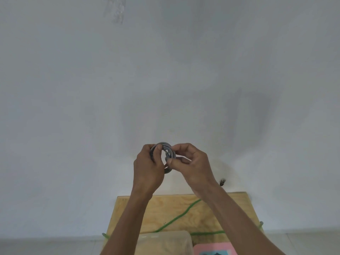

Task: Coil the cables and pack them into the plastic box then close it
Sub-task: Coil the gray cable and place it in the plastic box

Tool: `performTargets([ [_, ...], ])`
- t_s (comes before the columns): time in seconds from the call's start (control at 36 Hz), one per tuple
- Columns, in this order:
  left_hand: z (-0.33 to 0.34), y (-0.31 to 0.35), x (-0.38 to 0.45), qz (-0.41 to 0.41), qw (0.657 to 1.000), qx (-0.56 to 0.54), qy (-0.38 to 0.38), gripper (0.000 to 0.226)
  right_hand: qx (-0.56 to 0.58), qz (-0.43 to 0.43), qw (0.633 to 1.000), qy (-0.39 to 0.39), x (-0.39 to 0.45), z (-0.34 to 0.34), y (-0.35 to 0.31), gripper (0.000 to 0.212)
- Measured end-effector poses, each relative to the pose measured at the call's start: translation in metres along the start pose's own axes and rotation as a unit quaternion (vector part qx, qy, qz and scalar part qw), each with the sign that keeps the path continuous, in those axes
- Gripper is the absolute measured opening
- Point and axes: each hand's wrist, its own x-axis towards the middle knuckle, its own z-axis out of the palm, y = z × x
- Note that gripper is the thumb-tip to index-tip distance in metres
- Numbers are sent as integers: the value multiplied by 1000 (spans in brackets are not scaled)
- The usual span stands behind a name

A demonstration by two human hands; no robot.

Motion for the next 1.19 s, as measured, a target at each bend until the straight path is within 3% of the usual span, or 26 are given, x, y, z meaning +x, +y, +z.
performTargets([
  [0.17,4,3,-3,33,999,1,13,14,119,77,990,8,3,1,0,43],
  [0.39,7,-1,-6,29,999,-19,16,11,101,119,988,3,4,0,-9,32],
  [0.53,7,-4,-1,16,1000,-6,18,18,124,102,987,-19,3,-5,-5,45],
  [0.64,6,-1,5,-6,998,-19,51,21,-19,49,999,-1,-1,-2,-2,60],
  [0.78,3,1,13,-8,998,-11,68,20,-166,-45,983,58,-7,7,1,33],
  [0.86,4,1,13,-6,997,-2,75,16,-228,-105,965,72,-8,12,-4,28],
  [0.97,3,-2,13,-16,997,-3,74,19,-263,-95,958,71,-3,13,-9,29],
  [1.19,-1,-4,15,0,998,29,62,18,-336,-105,934,68,-2,13,-8,3],
])
